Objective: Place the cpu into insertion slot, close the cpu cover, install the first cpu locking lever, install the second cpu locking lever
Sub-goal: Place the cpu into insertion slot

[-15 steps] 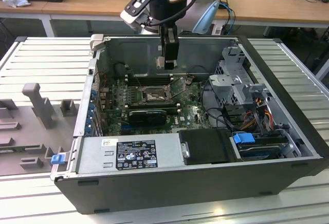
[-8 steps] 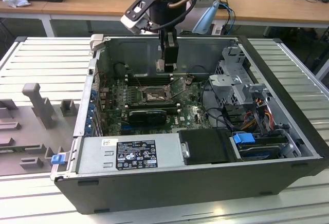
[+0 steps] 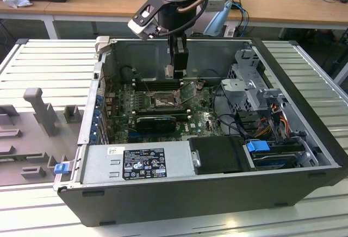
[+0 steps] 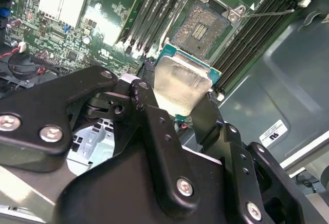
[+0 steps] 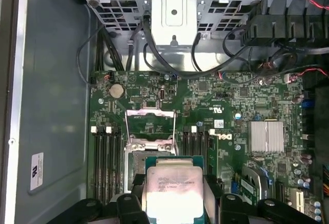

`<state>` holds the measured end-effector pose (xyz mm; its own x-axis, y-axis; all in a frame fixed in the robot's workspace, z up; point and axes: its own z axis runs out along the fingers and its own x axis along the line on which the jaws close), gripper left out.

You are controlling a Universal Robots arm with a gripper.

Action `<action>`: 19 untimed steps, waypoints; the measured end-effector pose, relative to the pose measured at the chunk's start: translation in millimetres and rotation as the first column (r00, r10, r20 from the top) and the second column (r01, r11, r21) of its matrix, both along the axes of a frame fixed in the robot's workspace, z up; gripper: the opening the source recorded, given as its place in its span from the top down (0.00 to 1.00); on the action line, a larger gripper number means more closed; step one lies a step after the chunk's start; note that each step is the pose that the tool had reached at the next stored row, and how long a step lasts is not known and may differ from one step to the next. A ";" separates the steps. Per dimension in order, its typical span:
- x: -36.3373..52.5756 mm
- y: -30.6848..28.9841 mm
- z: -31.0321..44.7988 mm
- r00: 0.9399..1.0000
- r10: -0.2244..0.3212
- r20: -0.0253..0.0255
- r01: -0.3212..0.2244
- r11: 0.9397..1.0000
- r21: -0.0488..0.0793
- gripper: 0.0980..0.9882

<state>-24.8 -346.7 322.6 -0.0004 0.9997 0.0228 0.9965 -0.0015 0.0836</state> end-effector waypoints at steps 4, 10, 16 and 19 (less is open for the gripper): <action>0.0 0.0 -10.3 1.000 0.000 0.000 0.000 1.000 0.000 0.52; -1.1 0.6 -26.1 1.000 0.027 -0.002 -0.027 1.000 0.005 0.52; -7.9 2.3 -38.5 1.000 0.029 -0.002 -0.029 1.000 0.006 0.52; -9.5 4.9 -46.3 1.000 0.029 -0.002 -0.029 1.000 0.005 0.52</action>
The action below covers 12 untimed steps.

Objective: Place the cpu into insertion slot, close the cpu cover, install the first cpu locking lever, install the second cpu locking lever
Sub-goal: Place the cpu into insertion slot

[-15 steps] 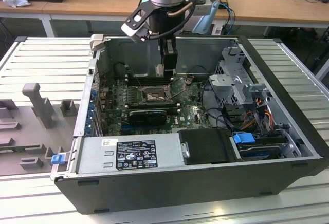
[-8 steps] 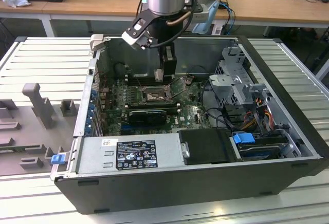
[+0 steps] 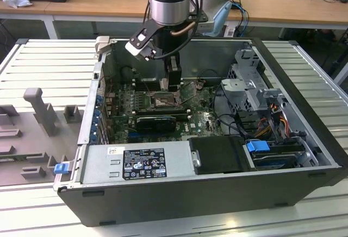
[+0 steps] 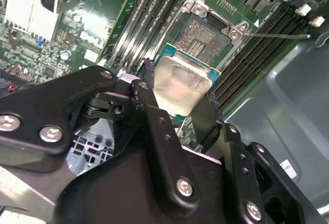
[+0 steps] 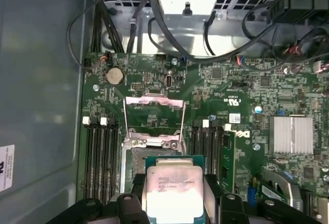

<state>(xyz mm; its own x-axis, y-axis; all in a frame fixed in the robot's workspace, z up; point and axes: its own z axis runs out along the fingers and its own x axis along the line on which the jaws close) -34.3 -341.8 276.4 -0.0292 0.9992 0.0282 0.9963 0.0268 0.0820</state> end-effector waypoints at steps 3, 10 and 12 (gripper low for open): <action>-1.8 1.7 -9.0 1.000 0.000 0.000 0.000 1.000 0.000 0.52; -7.4 5.8 -24.9 1.000 -0.010 0.000 0.010 1.000 0.000 0.52; -7.8 8.4 -29.2 1.000 -0.012 0.000 0.012 1.000 0.000 0.52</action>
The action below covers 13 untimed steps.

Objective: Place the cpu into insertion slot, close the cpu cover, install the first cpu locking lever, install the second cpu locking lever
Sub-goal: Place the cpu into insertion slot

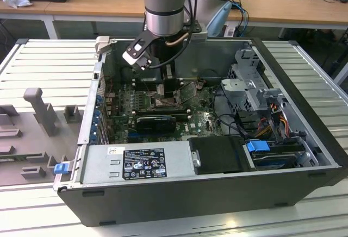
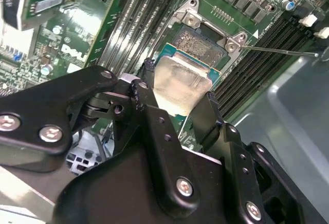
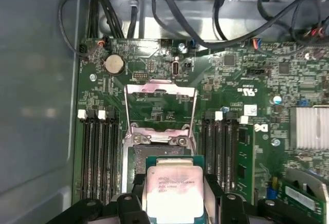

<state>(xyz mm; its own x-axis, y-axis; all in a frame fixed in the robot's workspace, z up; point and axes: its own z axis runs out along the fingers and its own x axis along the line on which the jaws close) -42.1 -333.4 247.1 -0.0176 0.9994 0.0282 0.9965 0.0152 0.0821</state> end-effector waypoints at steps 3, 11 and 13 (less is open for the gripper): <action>-2.3 4.6 -12.0 1.000 0.000 0.000 0.000 1.000 0.000 0.52; -2.6 5.9 -28.4 1.000 -0.008 0.000 0.008 1.000 0.000 0.52; -2.7 6.2 -30.5 1.000 -0.012 0.000 0.012 1.000 0.000 0.52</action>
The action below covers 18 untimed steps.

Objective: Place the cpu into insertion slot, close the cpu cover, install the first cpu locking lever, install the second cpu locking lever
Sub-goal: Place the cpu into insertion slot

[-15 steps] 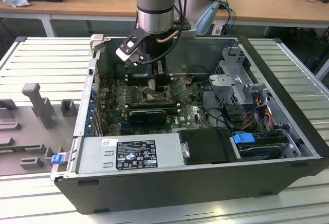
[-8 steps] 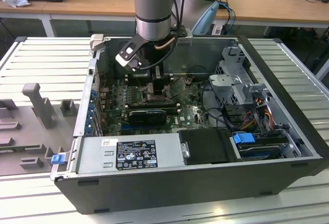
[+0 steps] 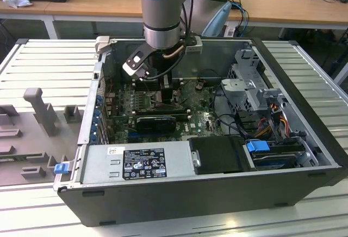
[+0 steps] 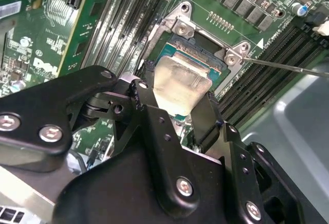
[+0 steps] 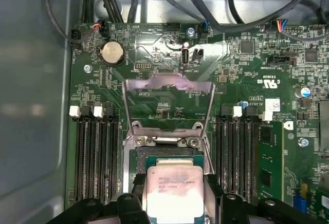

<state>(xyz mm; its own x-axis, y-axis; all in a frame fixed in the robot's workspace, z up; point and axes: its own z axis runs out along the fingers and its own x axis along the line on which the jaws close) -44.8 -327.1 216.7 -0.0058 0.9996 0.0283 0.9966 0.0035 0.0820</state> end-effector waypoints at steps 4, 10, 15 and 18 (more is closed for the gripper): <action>0.1 1.1 -2.6 1.000 -0.010 0.000 0.010 1.000 0.000 0.52; 0.0 2.6 -6.6 1.000 -0.020 0.000 0.020 1.000 0.000 0.52; 0.0 4.4 -11.7 1.000 -0.020 0.000 0.020 1.000 0.000 0.52; 0.1 6.0 -14.0 1.000 -0.020 0.000 0.020 1.000 0.000 0.52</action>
